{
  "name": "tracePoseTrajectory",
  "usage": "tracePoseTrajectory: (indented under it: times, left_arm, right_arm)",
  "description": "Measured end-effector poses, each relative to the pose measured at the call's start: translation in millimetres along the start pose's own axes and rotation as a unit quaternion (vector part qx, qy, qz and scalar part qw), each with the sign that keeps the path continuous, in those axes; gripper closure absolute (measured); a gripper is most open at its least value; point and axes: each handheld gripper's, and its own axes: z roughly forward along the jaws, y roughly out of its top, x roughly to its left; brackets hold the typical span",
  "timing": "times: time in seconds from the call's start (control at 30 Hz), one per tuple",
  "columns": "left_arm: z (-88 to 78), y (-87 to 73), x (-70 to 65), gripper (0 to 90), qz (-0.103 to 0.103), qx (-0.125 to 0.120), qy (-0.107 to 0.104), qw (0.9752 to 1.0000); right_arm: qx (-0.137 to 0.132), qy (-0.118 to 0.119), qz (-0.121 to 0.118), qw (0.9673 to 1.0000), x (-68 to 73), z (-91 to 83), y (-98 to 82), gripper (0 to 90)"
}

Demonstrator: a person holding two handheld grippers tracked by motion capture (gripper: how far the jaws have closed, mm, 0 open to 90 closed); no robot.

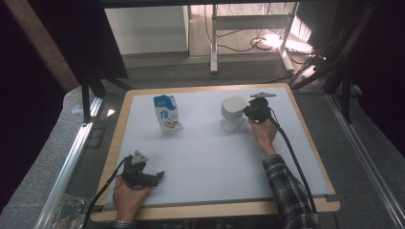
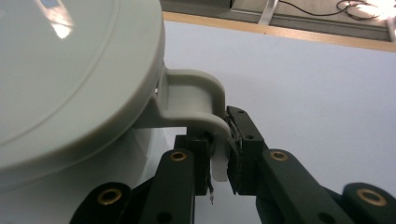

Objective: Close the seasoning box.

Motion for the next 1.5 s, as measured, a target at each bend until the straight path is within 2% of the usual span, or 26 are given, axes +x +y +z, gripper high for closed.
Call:
tracePoseTrajectory:
  times: [0.03,0.13,0.27,0.3,0.53,0.8,1.03,1.27,1.5]
  left_arm:
    - [0.0,0.0,0.0,2.0,0.000,0.000,0.000,1.0000]
    - [0.0,0.0,0.0,2.0,0.000,0.000,0.000,1.0000]
    - [0.0,0.0,0.0,2.0,0.000,0.000,0.000,1.0000]
    - [0.0,0.0,0.0,2.0,0.000,0.000,0.000,1.0000]
    - [0.0,0.0,0.0,2.0,0.000,0.000,0.000,1.0000]
    - [0.0,0.0,0.0,2.0,0.000,0.000,0.000,1.0000]
    - [0.0,0.0,0.0,2.0,0.000,0.000,0.000,1.0000]
    - [0.0,0.0,0.0,2.0,0.000,0.000,0.000,1.0000]
    - [0.0,0.0,0.0,2.0,0.000,0.000,0.000,1.0000]
  right_arm:
    - [-0.001,0.007,0.011,0.9999,-2.5,-2.5,-0.2,80.8]
    - [-0.008,0.017,0.023,0.9996,-5.2,-8.5,0.8,81.3]
    - [-0.010,0.017,0.016,0.9997,-4.4,-16.9,3.1,81.2]
    - [-0.007,0.015,0.008,0.9998,-2.9,-23.1,3.6,81.1]
    - [0.006,0.015,0.008,0.9998,-2.4,-36.1,-2.7,81.0]
    - [0.019,0.015,0.000,0.9997,1.6,-60.5,-20.6,81.0]
    - [0.020,0.001,-0.009,0.9998,10.2,-86.1,-32.6,81.0]
    - [0.030,-0.004,-0.011,0.9995,18.2,-99.7,-48.9,80.8]
    - [0.030,-0.007,-0.005,0.9995,21.9,-109.5,-64.3,80.6]
